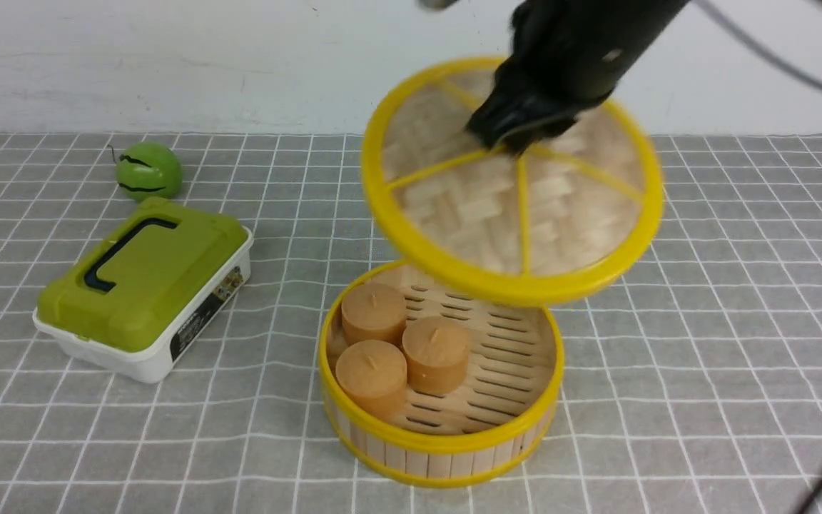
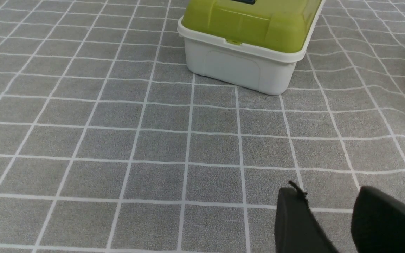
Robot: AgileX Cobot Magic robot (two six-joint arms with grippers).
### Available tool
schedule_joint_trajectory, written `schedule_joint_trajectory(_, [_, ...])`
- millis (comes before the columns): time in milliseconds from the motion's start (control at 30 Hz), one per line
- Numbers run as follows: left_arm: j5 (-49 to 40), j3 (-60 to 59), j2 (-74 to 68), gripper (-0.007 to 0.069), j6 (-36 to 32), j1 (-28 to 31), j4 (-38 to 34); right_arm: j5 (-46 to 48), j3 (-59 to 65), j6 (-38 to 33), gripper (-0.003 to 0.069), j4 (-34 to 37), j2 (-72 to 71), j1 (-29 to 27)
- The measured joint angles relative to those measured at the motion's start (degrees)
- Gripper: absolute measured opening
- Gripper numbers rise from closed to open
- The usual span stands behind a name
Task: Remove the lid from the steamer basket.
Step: Use the right arm to place the steamer lid on the table
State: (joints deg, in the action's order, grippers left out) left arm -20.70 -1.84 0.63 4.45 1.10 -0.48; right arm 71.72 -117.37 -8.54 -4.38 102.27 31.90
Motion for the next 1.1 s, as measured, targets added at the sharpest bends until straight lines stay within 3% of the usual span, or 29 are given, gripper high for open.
schedule_joint_trajectory(133, [0.0, 0.0, 0.0, 0.0239, 0.0, 0.0, 0.0, 0.1, 4.3, 0.7, 0.0080, -0.4, -4.2, -3.9])
schedule_joint_trajectory(367, [0.0, 0.0, 0.0, 0.0239, 0.0, 0.0, 0.0, -0.9, 21.9, 1.6, 0.0080, 0.6, -10.5, -15.6])
schedule_joint_trajectory(533, [0.0, 0.0, 0.0, 0.0239, 0.0, 0.0, 0.0, -12.9, 35.3, 2.1, 0.0080, 4.7, -9.3, -22.2])
schedule_joint_trajectory(667, [0.0, 0.0, 0.0, 0.0239, 0.0, 0.0, 0.0, -22.0, 40.6, 2.1, 0.0080, 5.3, -5.8, -24.0])
schedule_joint_trajectory(933, [0.0, 0.0, 0.0, 0.0239, 0.0, 0.0, 0.0, -28.4, 41.8, 5.0, 0.0098, 5.2, 2.0, -24.5])
schedule_joint_trajectory(1033, [0.0, 0.0, 0.0, 0.0239, 0.0, 0.0, 0.0, -29.7, 41.8, 5.2, 0.0191, 5.5, 3.5, -24.5])
schedule_joint_trajectory(1067, [0.0, 0.0, 0.0, 0.0239, 0.0, 0.0, 0.0, -29.7, 41.8, 5.2, 0.0191, 5.5, 3.5, -24.5])
schedule_joint_trajectory(1100, [0.0, 0.0, 0.0, 0.0239, 0.0, 0.0, 0.0, -29.7, 41.8, 5.3, 0.0250, 5.6, 3.4, -24.5])
